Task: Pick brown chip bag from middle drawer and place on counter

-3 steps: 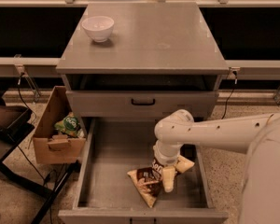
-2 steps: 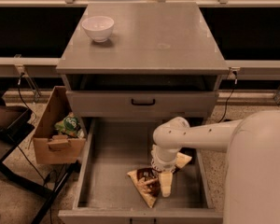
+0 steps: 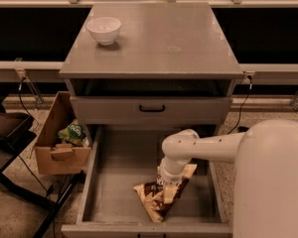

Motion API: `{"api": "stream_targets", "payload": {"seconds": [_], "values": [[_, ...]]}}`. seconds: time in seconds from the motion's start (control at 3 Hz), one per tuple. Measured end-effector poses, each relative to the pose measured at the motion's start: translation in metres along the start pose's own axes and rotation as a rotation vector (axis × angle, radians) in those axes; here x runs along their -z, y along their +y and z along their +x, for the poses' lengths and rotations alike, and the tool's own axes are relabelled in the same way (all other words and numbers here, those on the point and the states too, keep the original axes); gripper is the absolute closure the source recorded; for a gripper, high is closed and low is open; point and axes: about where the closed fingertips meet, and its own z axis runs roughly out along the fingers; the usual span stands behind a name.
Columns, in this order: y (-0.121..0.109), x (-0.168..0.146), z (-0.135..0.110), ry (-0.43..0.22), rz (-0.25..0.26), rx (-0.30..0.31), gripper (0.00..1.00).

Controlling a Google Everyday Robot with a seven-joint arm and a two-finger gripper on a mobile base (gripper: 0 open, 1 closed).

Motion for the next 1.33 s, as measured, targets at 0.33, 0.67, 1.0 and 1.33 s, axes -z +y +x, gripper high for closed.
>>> {"api": "stream_targets", "payload": {"seconds": [0.33, 0.67, 1.0, 1.33], "values": [[0.000, -0.001, -0.001, -0.007, -0.002, -0.002, 0.70], [0.000, 0.000, -0.002, -0.007, -0.002, -0.002, 0.99], [0.000, 0.002, -0.002, -0.007, -0.002, -0.002, 1.00], [0.012, 0.060, -0.022, 0.014, 0.063, 0.008, 1.00]]}}
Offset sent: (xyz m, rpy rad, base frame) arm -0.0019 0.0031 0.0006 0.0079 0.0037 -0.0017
